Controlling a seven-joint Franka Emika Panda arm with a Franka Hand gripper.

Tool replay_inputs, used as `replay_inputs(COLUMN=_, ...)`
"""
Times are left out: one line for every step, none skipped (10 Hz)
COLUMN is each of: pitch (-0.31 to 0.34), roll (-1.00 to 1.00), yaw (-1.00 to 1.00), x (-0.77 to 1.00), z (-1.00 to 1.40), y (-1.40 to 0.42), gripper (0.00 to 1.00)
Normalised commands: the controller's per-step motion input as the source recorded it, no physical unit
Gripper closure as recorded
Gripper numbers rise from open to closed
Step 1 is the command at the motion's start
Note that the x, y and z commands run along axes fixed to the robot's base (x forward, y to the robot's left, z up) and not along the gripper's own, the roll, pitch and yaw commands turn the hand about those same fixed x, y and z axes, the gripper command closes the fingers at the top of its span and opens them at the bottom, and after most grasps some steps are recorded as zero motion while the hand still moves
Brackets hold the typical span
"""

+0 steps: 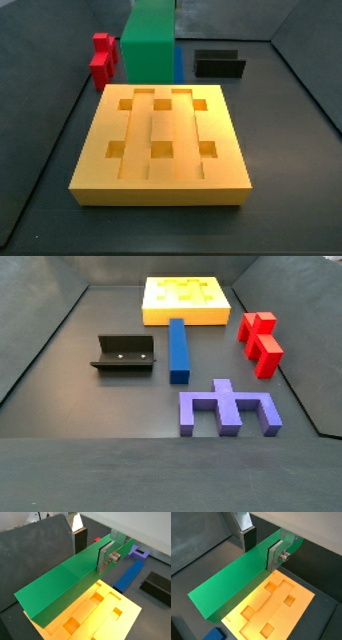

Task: Pick up the green object. Move up. Move to above the board. Insert the green object.
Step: Insert the green object.

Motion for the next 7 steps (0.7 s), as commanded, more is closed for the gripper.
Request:
replay_inputs(pitch=0.0, roll=-0.11, yaw=0.02, x=0.0, z=-0.99, y=0.13, gripper=1.0)
replay_inputs(pitch=-0.027, roll=-0.22, yaw=0.14, x=-0.02, z=-0.73, y=0.13, gripper=1.0)
replay_inputs(pitch=-0.051, roll=-0.23, yaw=0.22, x=-0.05, z=-0.68, y=0.1, gripper=1.0)
replay_inputs(pitch=-0.09, roll=-0.13, yaw=0.1, x=-0.16, z=-0.84, y=0.14, gripper=1.0)
replay_inputs(pitch=-0.153, roll=0.0, yaw=0.01, x=-0.2, z=-0.97, y=0.03, gripper=1.0)
replay_inputs(pitch=-0.184, roll=0.0, yaw=0.01, x=-0.3, z=-0.91, y=0.0, gripper=1.0)
replay_inputs(pitch=-0.246, roll=0.02, yaw=0.0, x=-0.42, z=-0.81, y=0.0, gripper=1.0)
